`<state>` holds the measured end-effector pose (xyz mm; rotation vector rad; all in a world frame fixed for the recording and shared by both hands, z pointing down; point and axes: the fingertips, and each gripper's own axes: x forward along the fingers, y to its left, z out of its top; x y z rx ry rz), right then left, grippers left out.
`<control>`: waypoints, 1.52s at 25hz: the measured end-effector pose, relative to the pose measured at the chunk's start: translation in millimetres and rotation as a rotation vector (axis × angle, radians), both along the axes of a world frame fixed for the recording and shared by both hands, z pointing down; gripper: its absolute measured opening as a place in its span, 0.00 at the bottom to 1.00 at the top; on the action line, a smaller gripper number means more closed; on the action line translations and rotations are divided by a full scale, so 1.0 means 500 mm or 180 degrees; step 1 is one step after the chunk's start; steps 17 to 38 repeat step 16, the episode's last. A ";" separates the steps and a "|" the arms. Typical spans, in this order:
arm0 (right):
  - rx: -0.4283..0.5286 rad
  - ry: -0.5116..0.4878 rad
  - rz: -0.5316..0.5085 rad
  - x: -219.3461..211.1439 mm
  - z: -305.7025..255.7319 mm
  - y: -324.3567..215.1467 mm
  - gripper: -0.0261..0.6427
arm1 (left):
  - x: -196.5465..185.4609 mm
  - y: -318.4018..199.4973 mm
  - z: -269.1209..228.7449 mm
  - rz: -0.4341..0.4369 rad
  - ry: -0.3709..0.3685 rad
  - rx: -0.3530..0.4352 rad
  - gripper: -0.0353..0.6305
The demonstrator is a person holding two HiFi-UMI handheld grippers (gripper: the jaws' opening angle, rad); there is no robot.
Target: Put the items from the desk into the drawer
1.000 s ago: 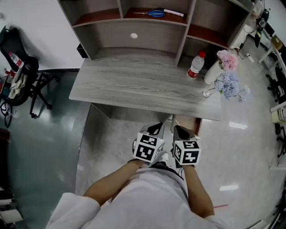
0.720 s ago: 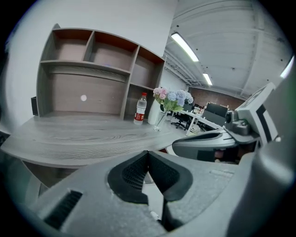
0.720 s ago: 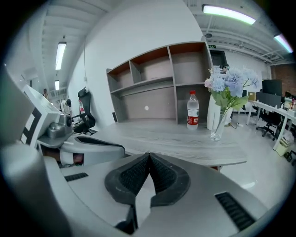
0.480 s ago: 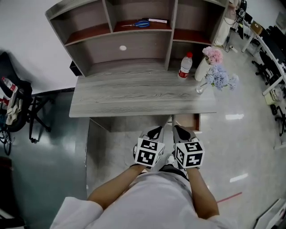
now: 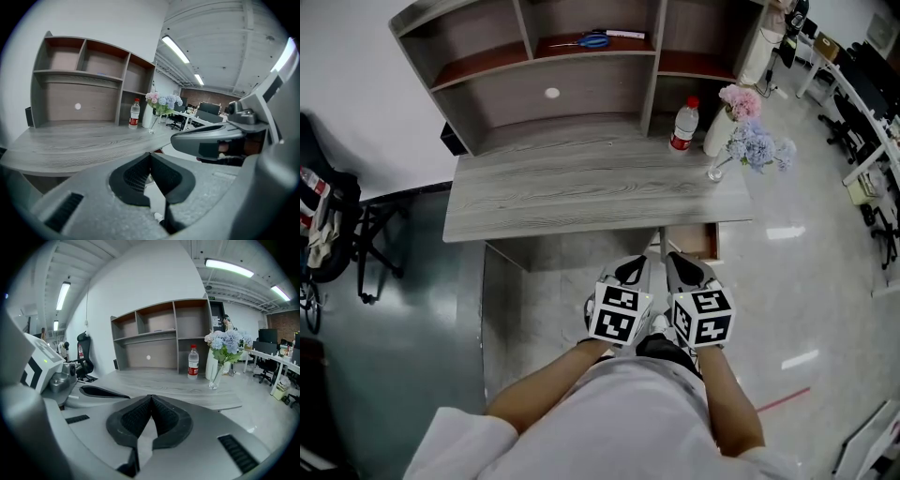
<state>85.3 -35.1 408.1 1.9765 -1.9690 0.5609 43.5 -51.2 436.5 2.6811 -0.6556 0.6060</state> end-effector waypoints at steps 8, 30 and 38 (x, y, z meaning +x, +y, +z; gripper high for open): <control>0.0003 0.0060 -0.0001 -0.004 -0.003 0.015 0.04 | 0.004 0.020 -0.004 0.0049 0.0036 -0.0014 0.06; -0.0017 0.0050 -0.0020 -0.010 0.001 0.023 0.04 | 0.007 0.025 -0.008 0.0056 0.0047 -0.0024 0.06; -0.0017 0.0050 -0.0020 -0.010 0.001 0.023 0.04 | 0.007 0.025 -0.008 0.0056 0.0047 -0.0024 0.06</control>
